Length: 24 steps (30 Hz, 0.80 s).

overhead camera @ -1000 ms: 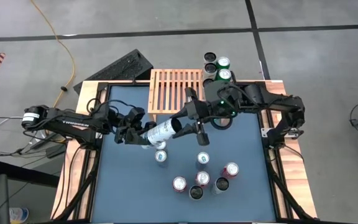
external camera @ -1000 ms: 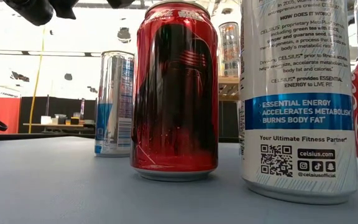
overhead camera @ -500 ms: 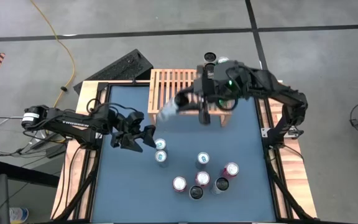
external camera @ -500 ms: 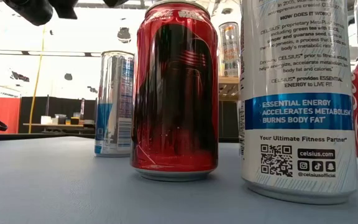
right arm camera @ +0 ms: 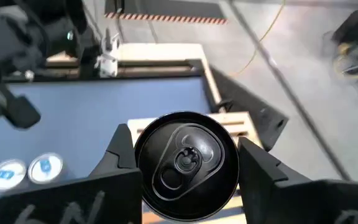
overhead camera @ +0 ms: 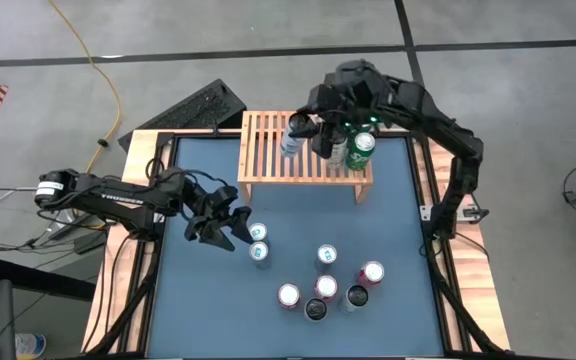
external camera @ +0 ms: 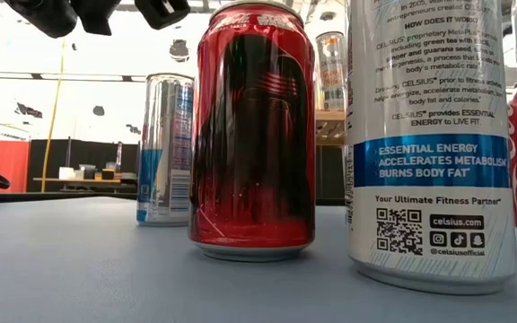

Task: Place canned beverage on shelf
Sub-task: Put the left white-blue soda can on the shelf

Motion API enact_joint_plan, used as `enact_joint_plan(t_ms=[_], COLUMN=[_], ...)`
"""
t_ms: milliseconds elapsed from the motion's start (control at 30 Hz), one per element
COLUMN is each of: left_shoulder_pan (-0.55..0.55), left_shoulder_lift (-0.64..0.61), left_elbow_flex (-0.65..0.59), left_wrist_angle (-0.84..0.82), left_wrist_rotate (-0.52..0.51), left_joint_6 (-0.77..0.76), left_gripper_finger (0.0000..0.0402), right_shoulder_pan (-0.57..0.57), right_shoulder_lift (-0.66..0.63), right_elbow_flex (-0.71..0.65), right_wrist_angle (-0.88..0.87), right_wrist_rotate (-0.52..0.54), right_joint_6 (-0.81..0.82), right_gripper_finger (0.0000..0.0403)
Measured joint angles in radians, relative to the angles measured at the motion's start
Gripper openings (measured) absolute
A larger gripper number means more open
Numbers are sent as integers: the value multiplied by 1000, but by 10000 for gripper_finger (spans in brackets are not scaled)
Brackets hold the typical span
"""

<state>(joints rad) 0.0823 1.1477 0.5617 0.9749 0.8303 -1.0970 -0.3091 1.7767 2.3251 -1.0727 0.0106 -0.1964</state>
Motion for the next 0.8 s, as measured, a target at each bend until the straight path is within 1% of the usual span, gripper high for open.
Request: enact_joint_plan(t_ms=[67,200,267,367,500,700,800], left_shoulder_pan=[18,49,57,67,85,140,168], left_shoulder_lift=[0,-4,-4,-4,-4,-4,-4], left_elbow_flex=[0,0,0,0,0,0,0], left_wrist_angle=[5,11,12,11,10,10,9], left_wrist_rotate=[0,4,5,4,-8,-81,-111], left_joint_6=[-14,-41,-42,-38,-34,-32,-22], left_gripper_finger=[293,293,293,293,293,293,293], right_shoulder_pan=[-26,-101,-135,-198,-259,-348,-379], right_shoulder_lift=[20,32,41,48,71,129,161], right_elbow_flex=[0,0,2,0,1,1,1], right_wrist_angle=[8,23,30,21,26,26,28], right_wrist_rotate=[-40,-74,-74,-126,-168,-271,-291], right_joint_6=[-11,-14,-14,-14,-38,-132,-172], right_gripper_finger=[139,139,139,139,138,138,138])
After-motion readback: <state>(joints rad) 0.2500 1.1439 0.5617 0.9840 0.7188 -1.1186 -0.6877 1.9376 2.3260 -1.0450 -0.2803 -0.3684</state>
